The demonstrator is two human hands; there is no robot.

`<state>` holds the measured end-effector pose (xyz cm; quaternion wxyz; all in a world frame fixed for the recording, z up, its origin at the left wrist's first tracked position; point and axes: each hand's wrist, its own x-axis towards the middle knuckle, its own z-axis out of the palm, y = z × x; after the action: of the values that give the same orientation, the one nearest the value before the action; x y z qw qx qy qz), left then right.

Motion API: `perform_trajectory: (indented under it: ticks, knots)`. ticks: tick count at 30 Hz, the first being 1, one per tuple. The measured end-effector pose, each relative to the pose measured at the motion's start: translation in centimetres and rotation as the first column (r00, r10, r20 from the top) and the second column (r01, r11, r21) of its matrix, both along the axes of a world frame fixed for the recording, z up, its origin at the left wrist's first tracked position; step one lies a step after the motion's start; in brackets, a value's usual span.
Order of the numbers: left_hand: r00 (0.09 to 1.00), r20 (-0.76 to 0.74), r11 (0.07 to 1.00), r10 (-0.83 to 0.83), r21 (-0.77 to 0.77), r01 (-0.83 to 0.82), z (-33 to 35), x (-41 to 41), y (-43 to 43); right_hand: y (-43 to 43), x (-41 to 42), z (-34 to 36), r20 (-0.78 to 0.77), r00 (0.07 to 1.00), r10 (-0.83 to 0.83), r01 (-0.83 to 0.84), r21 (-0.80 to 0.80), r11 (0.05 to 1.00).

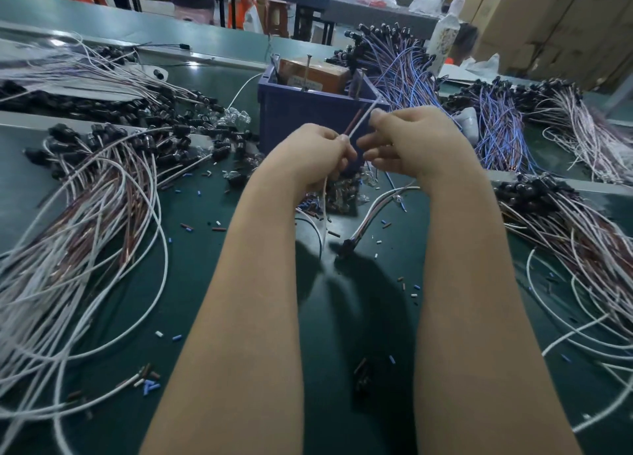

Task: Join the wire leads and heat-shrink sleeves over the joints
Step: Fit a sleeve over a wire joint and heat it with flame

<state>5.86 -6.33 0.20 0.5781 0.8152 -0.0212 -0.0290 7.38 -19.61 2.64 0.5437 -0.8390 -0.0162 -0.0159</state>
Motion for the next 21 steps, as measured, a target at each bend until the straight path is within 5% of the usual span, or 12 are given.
perform_trajectory:
  ticks: [9,14,18,21]
  knots:
    - [1.000,-0.013,0.993,0.005,0.120,-0.004,0.4,-0.2,-0.2,1.0,0.8,-1.5,0.024,0.997,0.071,-0.069,-0.094,0.993]
    - [0.993,0.095,0.910,0.072,0.400,-0.104,0.8,-0.2,-0.2,1.6,0.9,-1.8,0.049,0.999,0.014,-0.020,0.119,0.993]
    - [0.986,0.109,0.905,0.124,0.395,-0.158,0.7,-0.1,-0.8,1.5,1.1,-1.8,0.041,0.999,-0.029,0.017,0.255,0.967]
    - [0.974,0.147,0.912,0.174,0.350,-0.216,0.4,-0.2,-1.9,1.4,1.2,-2.0,0.022,1.000,-0.020,0.015,0.214,0.977]
